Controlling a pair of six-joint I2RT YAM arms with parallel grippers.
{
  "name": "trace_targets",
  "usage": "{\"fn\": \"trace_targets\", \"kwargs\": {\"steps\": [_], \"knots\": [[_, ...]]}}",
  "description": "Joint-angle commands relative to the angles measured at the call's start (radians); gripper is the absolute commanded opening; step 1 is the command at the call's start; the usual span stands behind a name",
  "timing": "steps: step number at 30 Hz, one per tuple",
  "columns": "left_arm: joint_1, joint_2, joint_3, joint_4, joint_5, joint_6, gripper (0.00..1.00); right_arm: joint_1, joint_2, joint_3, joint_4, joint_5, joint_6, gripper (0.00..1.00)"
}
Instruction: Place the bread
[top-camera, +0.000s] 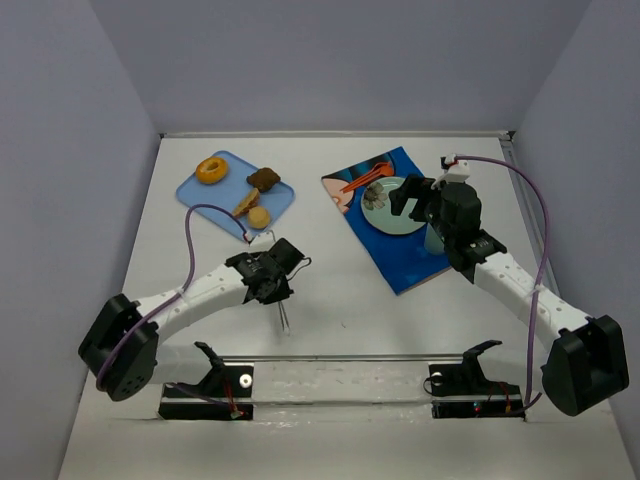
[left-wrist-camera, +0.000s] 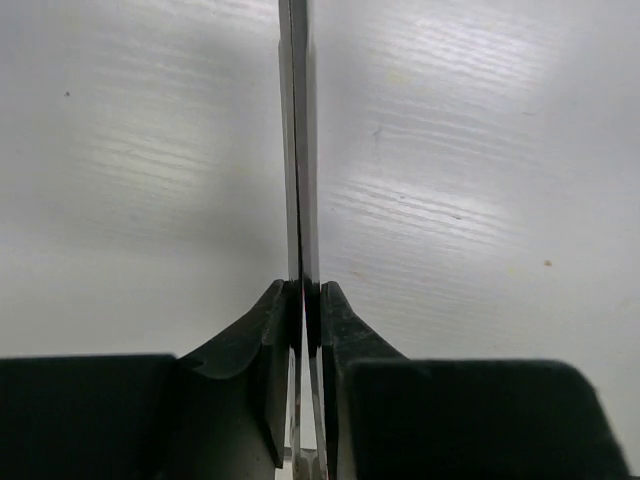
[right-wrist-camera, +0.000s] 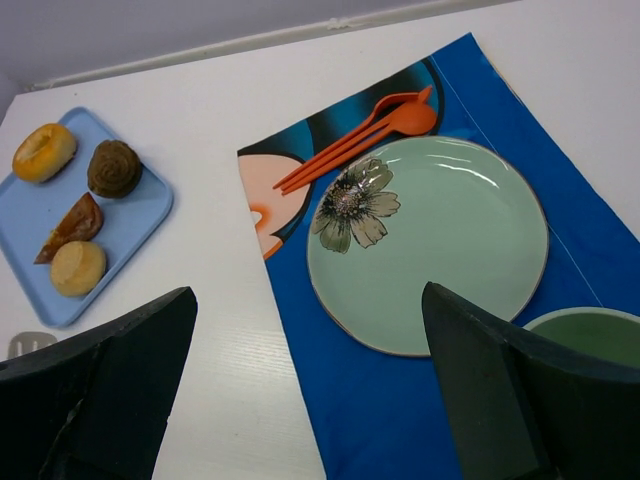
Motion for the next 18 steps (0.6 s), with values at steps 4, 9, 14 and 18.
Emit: {"fn": "trace_targets", "kwargs": {"steps": [4,9,14,18], "knots": [[-0.002,-0.199,0.138,0.014,-0.101,0.082,0.18,0.000,-0.034,0.004,0.050,-0.033,-0.035,1.00],[0.017,-0.226,0.180,0.180,-0.159,0.140,0.36,0.000,-0.026,0.006,0.050,-0.053,-0.050,1.00],[0.167,-0.090,0.278,0.254,-0.075,0.240,0.38,0.000,-0.017,0.009,0.050,-0.057,-0.055,1.00],[0.242,0.039,0.394,0.156,-0.076,0.254,0.40,0.000,-0.012,0.011,0.050,-0.062,-0.055,1.00]]}}
